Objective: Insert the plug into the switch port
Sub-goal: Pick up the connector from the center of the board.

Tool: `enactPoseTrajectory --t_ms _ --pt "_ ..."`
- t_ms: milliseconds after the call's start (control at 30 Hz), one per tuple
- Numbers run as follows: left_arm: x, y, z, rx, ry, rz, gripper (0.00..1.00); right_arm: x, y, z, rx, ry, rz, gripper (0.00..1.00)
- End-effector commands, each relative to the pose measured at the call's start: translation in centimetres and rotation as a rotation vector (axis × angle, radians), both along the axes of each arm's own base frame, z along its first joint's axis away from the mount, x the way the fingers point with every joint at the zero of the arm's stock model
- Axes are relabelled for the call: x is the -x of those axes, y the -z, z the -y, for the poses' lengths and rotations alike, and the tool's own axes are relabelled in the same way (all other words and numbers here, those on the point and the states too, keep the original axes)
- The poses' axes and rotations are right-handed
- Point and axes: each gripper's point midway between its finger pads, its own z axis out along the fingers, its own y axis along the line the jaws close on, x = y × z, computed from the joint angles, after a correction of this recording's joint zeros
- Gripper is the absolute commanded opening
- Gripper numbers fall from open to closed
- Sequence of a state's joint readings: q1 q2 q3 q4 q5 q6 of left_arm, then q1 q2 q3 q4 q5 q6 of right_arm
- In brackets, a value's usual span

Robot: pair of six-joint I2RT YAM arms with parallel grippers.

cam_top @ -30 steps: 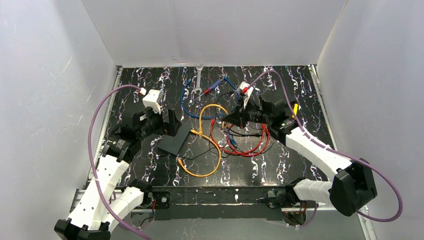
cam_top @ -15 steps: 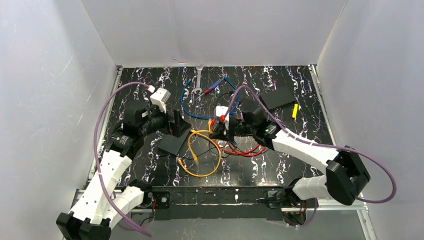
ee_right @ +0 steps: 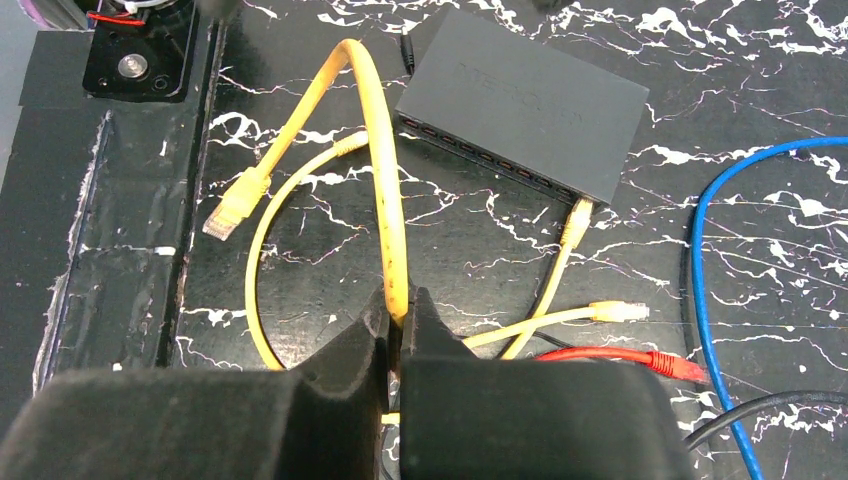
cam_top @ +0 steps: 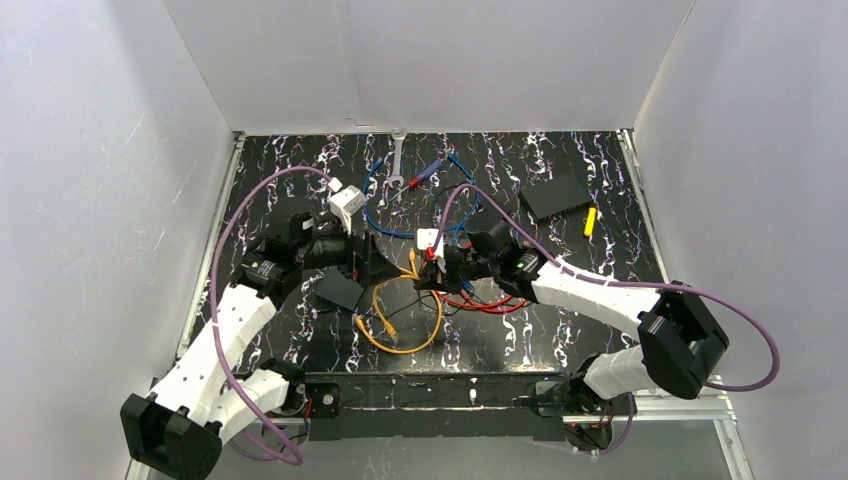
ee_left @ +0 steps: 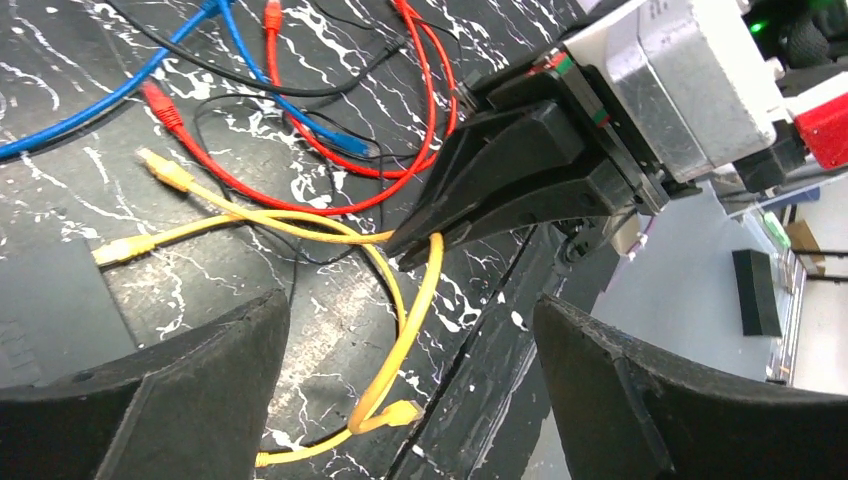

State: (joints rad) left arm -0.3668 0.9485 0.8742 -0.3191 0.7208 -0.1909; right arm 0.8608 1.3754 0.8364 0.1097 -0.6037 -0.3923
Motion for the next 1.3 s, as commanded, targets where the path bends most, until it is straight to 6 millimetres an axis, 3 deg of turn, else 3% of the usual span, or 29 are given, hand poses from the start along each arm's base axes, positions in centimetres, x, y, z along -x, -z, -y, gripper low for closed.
enactPoseTrajectory --t_ms 0,200,400,600,800,1033,1133,1267 --pt "1.7 0.8 1.2 -0.007 0.104 -0.006 0.87 -0.6 -2.7 -1.3 -0.066 -0.017 0.063 0.01" --pt "2.5 3.6 1.4 -0.162 0.143 0.001 0.7 -0.4 -3.2 -1.3 -0.093 -0.018 0.065 0.01" --pt "3.4 4.3 1.8 -0.203 0.201 0.019 0.31 -0.2 -3.5 -1.3 -0.114 -0.012 0.056 0.01" --pt "4.6 4.9 1.9 -0.264 0.252 0.083 0.0 -0.7 -3.6 -0.8 -0.133 0.059 0.04 0.05" --pt "5.2 6.9 1.4 -0.389 0.197 0.071 0.0 -1.8 -4.1 0.2 -0.162 0.2 -0.019 0.37" --pt "6.1 8.0 2.1 -0.408 0.144 0.006 0.0 -3.2 -7.8 2.1 -0.279 0.404 -0.055 0.63" --pt "6.4 8.0 2.5 -0.395 0.144 0.006 0.0 -5.2 -8.4 3.6 -0.285 0.569 -0.07 0.67" --pt "6.9 8.0 3.0 -0.376 0.169 0.013 0.0 -8.1 -6.5 4.6 -0.166 0.746 -0.09 0.67"
